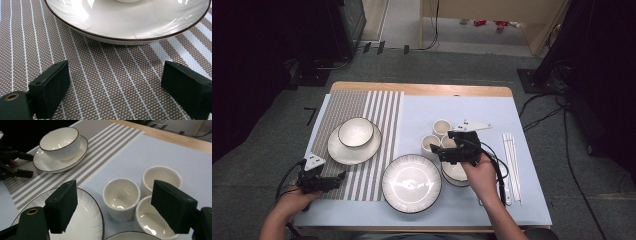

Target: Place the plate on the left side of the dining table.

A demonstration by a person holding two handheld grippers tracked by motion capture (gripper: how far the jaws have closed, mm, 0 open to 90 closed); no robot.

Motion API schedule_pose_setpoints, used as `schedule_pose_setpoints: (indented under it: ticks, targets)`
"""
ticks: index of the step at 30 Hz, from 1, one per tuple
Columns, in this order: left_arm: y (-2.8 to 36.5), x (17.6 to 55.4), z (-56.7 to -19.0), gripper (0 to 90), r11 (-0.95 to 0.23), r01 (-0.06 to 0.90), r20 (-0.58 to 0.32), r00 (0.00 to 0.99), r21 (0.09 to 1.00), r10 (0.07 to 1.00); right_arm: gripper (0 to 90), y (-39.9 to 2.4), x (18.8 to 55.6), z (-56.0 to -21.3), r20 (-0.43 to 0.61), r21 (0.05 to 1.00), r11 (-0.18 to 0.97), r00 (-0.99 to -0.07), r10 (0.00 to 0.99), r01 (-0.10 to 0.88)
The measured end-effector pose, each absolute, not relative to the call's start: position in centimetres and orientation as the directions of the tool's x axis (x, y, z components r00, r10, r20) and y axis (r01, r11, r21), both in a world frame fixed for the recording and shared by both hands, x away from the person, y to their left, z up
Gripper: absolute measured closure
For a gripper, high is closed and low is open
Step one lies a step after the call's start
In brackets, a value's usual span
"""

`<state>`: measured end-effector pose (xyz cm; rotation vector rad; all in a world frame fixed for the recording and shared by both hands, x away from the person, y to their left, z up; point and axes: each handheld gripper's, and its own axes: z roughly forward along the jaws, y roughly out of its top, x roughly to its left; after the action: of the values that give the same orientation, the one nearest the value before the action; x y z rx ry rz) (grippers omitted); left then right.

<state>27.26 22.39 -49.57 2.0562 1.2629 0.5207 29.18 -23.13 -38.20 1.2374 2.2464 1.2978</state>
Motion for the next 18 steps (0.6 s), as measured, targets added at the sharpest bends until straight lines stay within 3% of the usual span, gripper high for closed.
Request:
schedule_pose_setpoints:
  ticks: [18]
  targets:
    - [22.4,27.3,-49.6,8.4,-0.315,0.629,-0.007,0.455,0.711,0.891,21.2,-26.2,28.8,-38.0,0.180,0.815,0.201,-0.568,0.803,0.543]
